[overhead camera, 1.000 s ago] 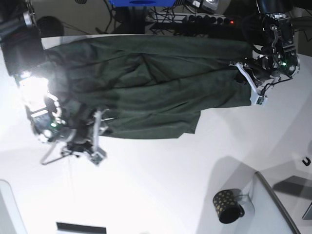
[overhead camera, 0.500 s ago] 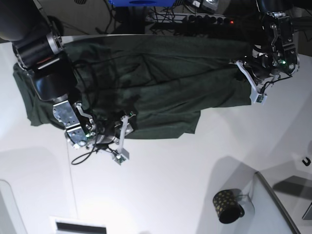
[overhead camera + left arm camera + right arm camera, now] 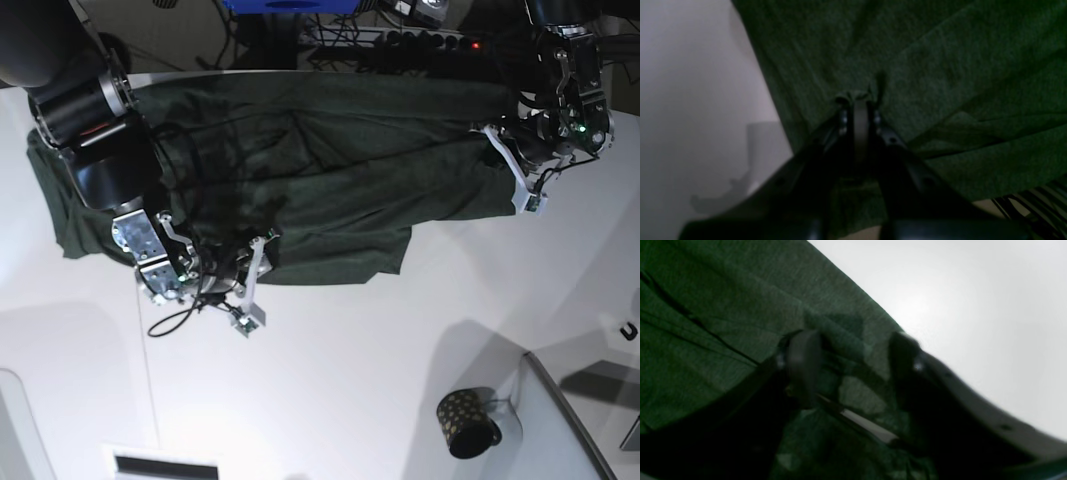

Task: Layout the t-shirt on the table in an organized manner, then fold the t-shirt properly
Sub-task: 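Grasp the sleeve with the right gripper and fold it over the body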

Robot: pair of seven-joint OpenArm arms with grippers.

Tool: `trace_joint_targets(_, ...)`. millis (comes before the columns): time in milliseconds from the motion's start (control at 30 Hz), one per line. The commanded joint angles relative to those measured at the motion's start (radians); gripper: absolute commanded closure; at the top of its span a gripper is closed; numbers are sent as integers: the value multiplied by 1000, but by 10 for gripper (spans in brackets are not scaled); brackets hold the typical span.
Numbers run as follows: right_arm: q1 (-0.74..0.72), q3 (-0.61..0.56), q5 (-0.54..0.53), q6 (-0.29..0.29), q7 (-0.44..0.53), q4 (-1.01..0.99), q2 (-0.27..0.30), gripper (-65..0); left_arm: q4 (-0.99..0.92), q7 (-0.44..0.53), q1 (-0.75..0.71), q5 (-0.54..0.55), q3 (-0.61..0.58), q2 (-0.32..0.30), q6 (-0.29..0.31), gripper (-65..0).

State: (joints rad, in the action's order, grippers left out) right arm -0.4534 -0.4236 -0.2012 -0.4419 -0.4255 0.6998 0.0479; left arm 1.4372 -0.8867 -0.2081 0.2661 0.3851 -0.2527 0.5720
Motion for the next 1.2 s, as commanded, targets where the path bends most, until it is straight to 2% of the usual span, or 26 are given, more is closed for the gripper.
trace_joint_targets(0, -29, 2, -5, 1, 15, 13, 2, -213, 18, 10, 6, 8, 5, -15, -2, 0)
trace_joint_targets(100, -29, 6, -5, 2, 15, 13, 2, -11, 18, 10, 6, 8, 7, -15, -2, 0)
trace_joint_targets(133, -29, 6, -5, 2, 15, 16, 2, 0, 17, 10, 6, 8, 10, -15, -2, 0)
trace_joint_targets(300, -29, 12, -7, 2, 15, 25, 4, -3, 15, 10, 5, 8, 12, -15, -2, 0)
trace_joint_targets(467, -5, 13, -7, 2, 14, 143, 8, -3, 15, 10, 5, 8, 12, -18, -2, 0)
trace_joint_targets(800, 17, 19, -7, 4, -134, 427, 89, -3, 17, 10, 5, 8, 13, -20, -2, 0)
trace_joint_targets(1033, 106, 202, -7, 4, -252, 676, 114, -2, 18, 10, 6, 8, 8, -20, -2, 0)
trace_joint_targets(1167, 170, 234, -7, 2, -322, 854, 142, -2, 18, 10, 6, 8, 8, -20, -2, 0)
